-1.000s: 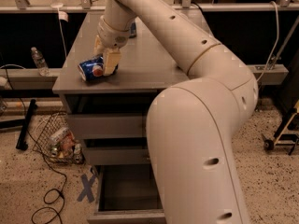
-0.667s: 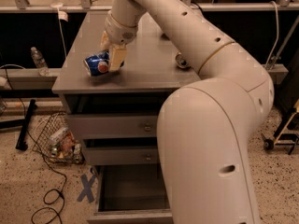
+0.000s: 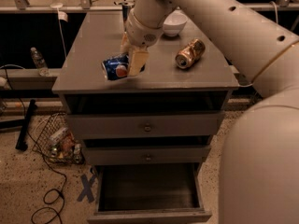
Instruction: Place pepsi can into bottom drawer
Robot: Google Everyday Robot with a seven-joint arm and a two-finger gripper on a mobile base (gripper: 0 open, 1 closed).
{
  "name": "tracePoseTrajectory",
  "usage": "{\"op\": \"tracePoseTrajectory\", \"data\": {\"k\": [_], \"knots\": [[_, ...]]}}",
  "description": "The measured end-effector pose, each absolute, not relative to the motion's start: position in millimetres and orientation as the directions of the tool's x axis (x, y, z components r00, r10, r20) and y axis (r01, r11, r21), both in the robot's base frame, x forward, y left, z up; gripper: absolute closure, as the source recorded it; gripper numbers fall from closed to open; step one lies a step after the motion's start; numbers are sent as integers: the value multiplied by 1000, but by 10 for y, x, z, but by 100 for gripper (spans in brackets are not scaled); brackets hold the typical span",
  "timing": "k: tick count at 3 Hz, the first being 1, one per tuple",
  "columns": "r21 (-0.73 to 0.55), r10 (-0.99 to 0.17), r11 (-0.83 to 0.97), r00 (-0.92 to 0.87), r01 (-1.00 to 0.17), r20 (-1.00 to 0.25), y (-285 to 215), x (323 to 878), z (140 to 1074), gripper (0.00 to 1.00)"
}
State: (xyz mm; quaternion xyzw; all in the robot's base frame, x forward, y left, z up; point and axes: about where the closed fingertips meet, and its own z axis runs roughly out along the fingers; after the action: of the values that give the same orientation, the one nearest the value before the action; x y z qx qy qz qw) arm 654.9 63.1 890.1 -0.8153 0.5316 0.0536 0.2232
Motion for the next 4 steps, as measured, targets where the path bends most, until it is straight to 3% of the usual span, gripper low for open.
{"op": "tracePoseTrajectory", "data": {"k": [1, 3, 4], "knots": [[-225, -859, -286, 353, -931, -370, 262, 5964, 8836, 100], [-45, -849, -201, 197, -978, -491, -52, 5396, 8433, 100], [-45, -849, -201, 197, -978, -491, -52, 5396, 8433, 100]]}}
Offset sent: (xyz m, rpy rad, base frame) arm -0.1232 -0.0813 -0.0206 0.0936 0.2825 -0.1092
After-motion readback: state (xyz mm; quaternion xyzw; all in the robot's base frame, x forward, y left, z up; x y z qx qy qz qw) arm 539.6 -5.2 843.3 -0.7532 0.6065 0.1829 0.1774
